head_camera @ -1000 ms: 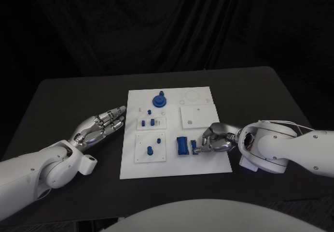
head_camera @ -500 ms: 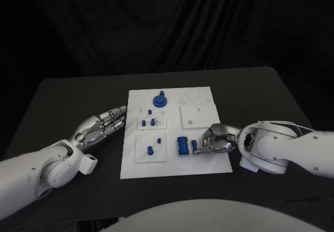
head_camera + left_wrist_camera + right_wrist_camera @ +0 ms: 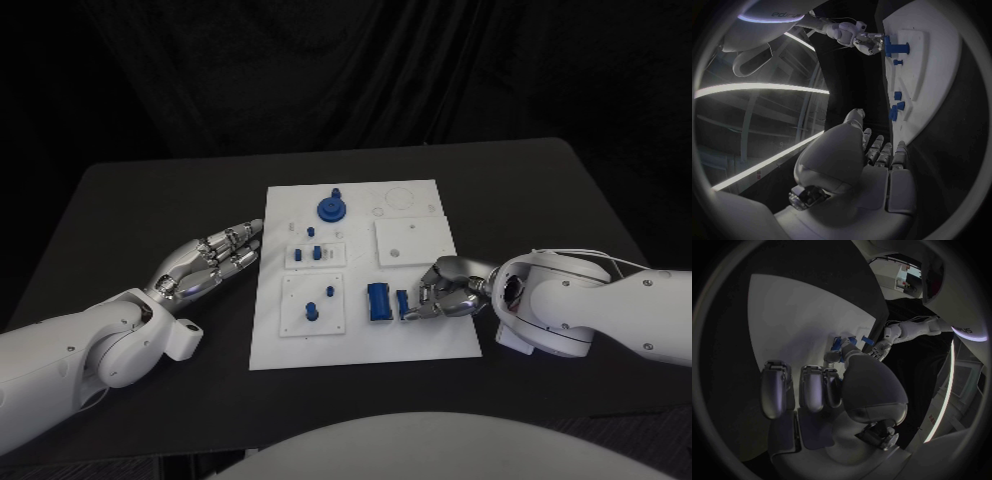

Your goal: Assemble the parts on the task board

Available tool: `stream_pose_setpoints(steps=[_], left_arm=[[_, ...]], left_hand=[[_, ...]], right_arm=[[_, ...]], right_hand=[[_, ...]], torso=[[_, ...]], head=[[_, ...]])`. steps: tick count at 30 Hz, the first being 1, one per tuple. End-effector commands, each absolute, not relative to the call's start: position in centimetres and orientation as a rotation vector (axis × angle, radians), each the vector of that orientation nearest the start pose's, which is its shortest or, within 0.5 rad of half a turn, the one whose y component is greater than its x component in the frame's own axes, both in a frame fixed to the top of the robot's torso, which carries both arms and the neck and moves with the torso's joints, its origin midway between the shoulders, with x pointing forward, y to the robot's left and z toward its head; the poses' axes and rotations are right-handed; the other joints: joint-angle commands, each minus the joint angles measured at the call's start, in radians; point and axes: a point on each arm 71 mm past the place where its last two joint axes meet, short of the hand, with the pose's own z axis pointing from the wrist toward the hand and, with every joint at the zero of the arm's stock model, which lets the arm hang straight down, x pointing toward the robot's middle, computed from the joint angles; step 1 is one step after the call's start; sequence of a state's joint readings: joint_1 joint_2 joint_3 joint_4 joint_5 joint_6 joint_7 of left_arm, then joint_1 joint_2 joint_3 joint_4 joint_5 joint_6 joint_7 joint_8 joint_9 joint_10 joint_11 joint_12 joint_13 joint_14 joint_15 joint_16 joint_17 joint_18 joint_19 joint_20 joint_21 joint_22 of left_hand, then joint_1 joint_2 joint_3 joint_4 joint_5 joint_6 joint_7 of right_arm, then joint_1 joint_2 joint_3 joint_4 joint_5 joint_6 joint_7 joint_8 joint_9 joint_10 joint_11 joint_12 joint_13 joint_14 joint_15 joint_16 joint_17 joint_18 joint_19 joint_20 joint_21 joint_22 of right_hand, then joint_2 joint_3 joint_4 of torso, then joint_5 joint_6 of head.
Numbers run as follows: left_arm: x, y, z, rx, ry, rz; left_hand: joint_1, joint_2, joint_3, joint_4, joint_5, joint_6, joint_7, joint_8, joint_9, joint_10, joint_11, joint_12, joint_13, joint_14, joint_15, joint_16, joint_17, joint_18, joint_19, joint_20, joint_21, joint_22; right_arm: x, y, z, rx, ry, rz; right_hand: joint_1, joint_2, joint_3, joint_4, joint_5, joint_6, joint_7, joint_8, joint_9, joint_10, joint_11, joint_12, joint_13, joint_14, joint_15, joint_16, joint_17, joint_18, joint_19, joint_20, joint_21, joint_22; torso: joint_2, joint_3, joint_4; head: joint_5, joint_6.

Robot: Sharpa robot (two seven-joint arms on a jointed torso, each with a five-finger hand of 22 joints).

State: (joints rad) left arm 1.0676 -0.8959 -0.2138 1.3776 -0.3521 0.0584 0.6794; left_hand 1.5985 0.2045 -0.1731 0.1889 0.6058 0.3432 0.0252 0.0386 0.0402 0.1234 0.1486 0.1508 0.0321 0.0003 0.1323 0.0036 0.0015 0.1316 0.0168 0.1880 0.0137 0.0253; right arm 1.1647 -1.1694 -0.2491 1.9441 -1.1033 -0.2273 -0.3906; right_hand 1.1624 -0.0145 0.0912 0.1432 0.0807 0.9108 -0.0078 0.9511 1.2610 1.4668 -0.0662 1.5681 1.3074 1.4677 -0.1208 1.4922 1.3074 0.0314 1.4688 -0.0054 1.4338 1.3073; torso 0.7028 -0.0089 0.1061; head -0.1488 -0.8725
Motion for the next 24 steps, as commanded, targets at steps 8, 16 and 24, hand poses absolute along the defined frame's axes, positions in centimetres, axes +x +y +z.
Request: stream_pose_setpoints(steps=[8, 16, 24], left_arm=[[43.52, 25.41, -28.32, -0.694, 1.647, -1.752], [43.52, 25.42, -28.33, -0.694, 1.648, -1.752], [43.50, 25.50, -28.28, -0.692, 1.640, -1.750]], left_hand=[[0.008, 0.005, 0.002, -0.008, 0.005, 0.001, 0.009, 0.003, 0.001, 0.002, 0.006, 0.004, 0.000, 0.001, 0.008, -0.003, -0.001, -0.005, 0.000, 0.007, -0.002, 0.001], [0.008, 0.005, 0.002, -0.008, 0.005, 0.001, 0.009, 0.003, 0.001, 0.002, 0.006, 0.004, 0.000, 0.001, 0.008, -0.003, -0.001, -0.005, 0.000, 0.007, -0.002, 0.001], [0.008, 0.005, 0.002, -0.009, 0.005, 0.002, 0.010, 0.003, 0.001, 0.002, 0.007, 0.004, 0.000, 0.001, 0.009, -0.003, -0.001, -0.006, 0.000, 0.008, -0.002, 0.001]], right_arm=[[35.26, -24.72, -25.72, 0.281, 2.244, 0.538], [35.30, -24.64, -25.78, 0.278, 2.247, 0.536], [35.29, -24.67, -25.63, 0.281, 2.229, 0.552]], right_hand=[[0.020, 0.004, 0.002, -0.009, 0.007, 0.012, -0.002, 0.007, 0.004, 0.104, -0.007, 0.003, 0.263, 0.070, -0.006, 0.004, 0.082, 0.004, 0.043, -0.007, 0.004, 0.217], [0.025, 0.007, 0.004, -0.011, 0.009, 0.013, -0.002, 0.007, 0.005, 0.104, -0.007, 0.003, 0.263, 0.070, -0.006, 0.004, 0.080, 0.004, 0.043, -0.008, 0.004, 0.217], [0.028, 0.005, 0.001, -0.013, 0.004, 0.007, -0.002, 0.002, 0.003, 0.104, -0.007, 0.003, 0.263, 0.070, -0.007, 0.004, 0.081, 0.004, 0.043, -0.008, 0.004, 0.217]], torso=[[0.001, 0.0003, 0.0006], [0.000, 0.0004, -0.0003], [0.001, 0.0001, -0.0001]], head=[[0.000, 0.000], [0.001, 0.000], [0.005, 0.000]])
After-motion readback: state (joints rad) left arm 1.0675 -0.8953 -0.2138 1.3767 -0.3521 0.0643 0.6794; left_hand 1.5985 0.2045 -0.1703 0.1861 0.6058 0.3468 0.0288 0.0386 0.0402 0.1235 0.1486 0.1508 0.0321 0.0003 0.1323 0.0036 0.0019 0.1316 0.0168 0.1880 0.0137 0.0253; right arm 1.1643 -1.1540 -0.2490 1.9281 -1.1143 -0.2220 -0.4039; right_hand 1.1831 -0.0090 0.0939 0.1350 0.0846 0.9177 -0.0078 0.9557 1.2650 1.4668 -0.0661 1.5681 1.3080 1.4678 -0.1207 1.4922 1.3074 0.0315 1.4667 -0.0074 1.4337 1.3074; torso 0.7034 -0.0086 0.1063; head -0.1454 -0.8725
